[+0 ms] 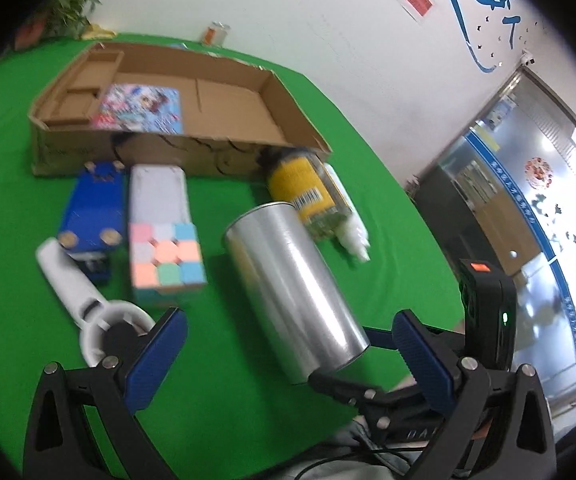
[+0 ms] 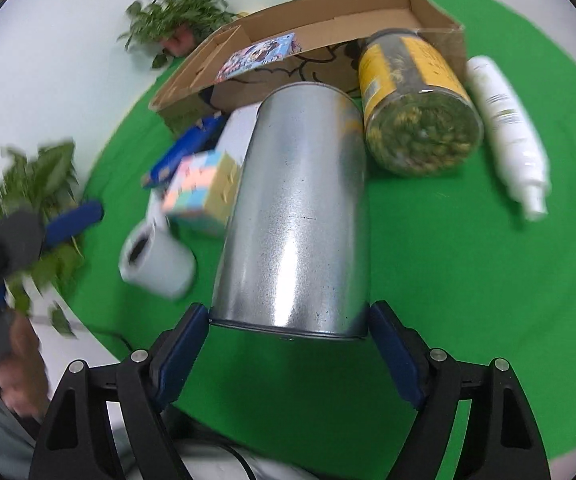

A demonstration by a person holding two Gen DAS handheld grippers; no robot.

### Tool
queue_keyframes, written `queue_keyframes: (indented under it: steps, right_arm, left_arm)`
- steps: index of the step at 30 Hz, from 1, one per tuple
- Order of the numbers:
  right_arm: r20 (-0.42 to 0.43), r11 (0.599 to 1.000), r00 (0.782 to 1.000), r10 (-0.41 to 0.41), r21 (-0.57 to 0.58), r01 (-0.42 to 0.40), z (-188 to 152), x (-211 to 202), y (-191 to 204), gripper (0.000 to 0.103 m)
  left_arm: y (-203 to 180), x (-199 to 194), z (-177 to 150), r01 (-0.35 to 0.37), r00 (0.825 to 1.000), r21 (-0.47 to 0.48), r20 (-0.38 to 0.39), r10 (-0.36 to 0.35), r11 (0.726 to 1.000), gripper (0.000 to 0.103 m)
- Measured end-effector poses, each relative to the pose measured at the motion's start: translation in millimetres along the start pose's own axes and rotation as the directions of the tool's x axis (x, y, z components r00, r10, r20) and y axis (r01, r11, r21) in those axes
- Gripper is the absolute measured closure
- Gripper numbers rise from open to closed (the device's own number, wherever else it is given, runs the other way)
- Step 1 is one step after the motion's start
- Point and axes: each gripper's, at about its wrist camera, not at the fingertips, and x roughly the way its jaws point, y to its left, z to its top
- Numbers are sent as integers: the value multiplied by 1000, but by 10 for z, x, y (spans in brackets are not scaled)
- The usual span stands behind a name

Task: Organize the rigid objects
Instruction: 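Move the left tool back to the silver metal can, then grasp the silver metal can with the left tool and lift it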

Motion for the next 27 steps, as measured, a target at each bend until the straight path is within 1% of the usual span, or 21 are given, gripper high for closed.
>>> queue_keyframes:
  steps: [2,3,5,7,8,9,10,12,14,15,16,17,19,22,24,27]
  right_arm:
    - [-11,998,999,-38,-51,37,-164,-101,58,22]
    - [-18,996,998,-54,-78,52,-247,-139,89,22]
    - [-20,996,999,-40,-83,38,-329,-211,103,21]
    - [-10,998,1000,21,-55,-22,-342,-284,95,20]
    - [0,998,998,57,-22,-57,-334,-344,38,18]
    - [8,995,995,97,15,-97,-317,-386,-31,14]
    - [0,990,991,131,44,-131,-291,-399,-98,11]
    - [-32,981,983,179,75,-177,-275,-365,-197,11]
    - [-55,974,976,212,99,-206,-251,-296,-247,11]
    - [-73,969,971,228,114,-219,-245,-235,-256,17]
    - [-96,957,958,271,136,-257,-235,-153,-247,19]
    - [-105,951,950,293,138,-278,-233,-123,-222,21]
    - [-124,953,947,296,102,-285,-220,-55,-75,25]
    - [-139,958,948,285,76,-277,-147,62,55,22]
    - [-141,960,950,278,65,-272,-115,81,100,22]
    - [-146,965,954,262,50,-257,-94,109,159,20]
  left_arm:
    - [-42,126,-57,36,998,-13,-47,-37,999,2]
    - [-53,177,-80,38,997,-21,-64,-39,999,2]
    - [-54,278,-123,40,994,-34,-99,-44,999,2]
    - [-32,349,-145,37,990,-56,-130,-44,998,3]
    - [-10,383,-153,38,988,-71,-147,-48,997,3]
    - [1,400,-160,41,986,-82,-157,-54,996,3]
    - [-1,420,-172,47,984,-91,-168,-61,995,3]
    - [-5,464,-194,57,979,-102,-190,-76,993,5]
    - [-8,509,-200,58,975,-112,-207,-80,992,6]
    - [0,529,-208,60,973,-124,-215,-86,990,6]
    - [10,541,-221,60,972,-133,-219,-89,989,6]
    - [28,557,-234,58,971,-144,-224,-89,988,6]
    - [58,579,-256,46,969,-159,-234,-83,986,7]
    - [133,642,-294,10,964,-177,-261,-56,984,10]
    - [171,697,-326,-12,961,-192,-274,-41,981,15]
    - [183,713,-330,-14,961,-193,-273,-40,981,15]
